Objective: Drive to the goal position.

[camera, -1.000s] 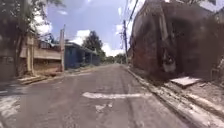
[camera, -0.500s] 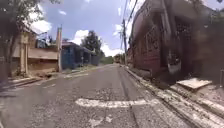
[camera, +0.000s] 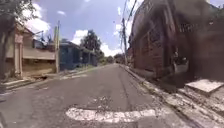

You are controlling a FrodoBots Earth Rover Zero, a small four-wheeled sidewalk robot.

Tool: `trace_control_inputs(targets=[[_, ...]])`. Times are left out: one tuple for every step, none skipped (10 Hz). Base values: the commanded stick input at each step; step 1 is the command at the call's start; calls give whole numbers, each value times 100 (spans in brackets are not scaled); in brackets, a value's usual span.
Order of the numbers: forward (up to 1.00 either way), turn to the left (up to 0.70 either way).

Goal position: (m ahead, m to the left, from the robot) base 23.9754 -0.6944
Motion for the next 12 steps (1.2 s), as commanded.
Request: trace_control_inputs(targets=[[70, 0], [70, 0], [70, 0], [70, 0], [70, 0], [70, 0], [70, 0], [70, 0], [70, 0], [70, 0], [70, 0], [70, 0]])
